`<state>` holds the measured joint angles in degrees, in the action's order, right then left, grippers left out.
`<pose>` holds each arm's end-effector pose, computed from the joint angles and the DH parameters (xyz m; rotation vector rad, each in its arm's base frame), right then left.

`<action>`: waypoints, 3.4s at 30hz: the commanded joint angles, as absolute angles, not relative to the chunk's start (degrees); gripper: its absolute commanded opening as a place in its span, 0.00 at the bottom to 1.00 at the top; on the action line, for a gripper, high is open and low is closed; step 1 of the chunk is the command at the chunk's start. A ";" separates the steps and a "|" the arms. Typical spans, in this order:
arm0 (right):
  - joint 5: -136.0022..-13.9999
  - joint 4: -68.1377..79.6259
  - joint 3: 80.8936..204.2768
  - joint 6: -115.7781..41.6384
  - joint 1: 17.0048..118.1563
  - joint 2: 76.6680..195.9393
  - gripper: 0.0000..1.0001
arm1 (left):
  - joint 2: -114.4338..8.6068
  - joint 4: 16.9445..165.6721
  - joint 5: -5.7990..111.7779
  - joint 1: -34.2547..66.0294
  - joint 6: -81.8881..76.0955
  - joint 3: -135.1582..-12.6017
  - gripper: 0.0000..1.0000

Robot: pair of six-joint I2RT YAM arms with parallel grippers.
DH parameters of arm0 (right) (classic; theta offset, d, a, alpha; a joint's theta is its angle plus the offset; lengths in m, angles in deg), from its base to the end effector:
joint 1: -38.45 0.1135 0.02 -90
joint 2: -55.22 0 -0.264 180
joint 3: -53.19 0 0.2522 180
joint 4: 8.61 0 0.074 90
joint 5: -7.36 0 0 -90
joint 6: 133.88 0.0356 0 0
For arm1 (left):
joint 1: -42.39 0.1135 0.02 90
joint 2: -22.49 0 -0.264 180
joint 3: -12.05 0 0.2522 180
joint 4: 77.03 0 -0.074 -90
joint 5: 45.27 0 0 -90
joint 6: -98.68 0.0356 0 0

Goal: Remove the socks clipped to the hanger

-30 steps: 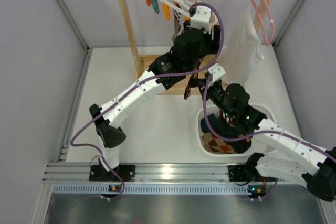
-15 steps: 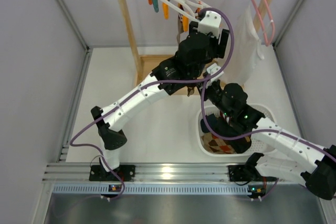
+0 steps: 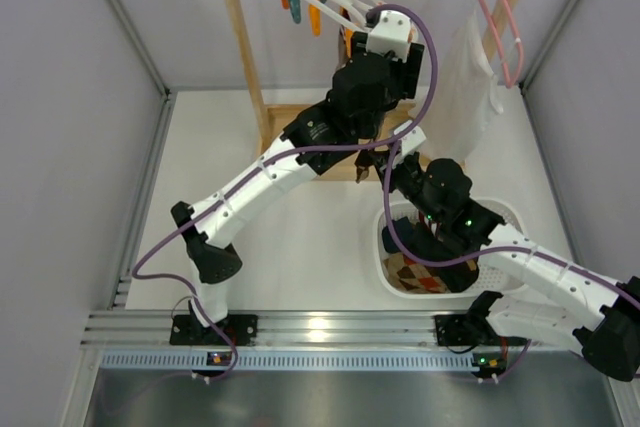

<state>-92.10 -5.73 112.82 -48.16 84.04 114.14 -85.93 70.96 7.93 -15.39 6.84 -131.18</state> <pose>0.1756 0.1709 0.3386 -0.5658 1.5230 0.4246 0.2382 -0.3379 0.5130 0.2335 1.5236 -0.3396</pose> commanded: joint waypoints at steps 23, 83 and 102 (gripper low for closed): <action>-87.92 -7.42 113.97 -46.08 83.98 111.47 0.00 | -89.74 72.33 14.05 -10.61 2.97 -135.65 0.63; -109.63 43.30 110.64 -14.81 83.37 97.94 0.00 | -51.96 72.68 21.53 -10.00 -11.09 -92.09 0.98; -92.67 38.64 99.56 -9.26 83.45 95.21 0.13 | -23.04 72.07 18.27 -10.00 -14.87 -63.77 0.98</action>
<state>-96.12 42.05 101.15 -11.00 84.01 93.75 -25.89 70.68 18.10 -9.88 -13.73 -65.43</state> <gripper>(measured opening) 0.108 0.984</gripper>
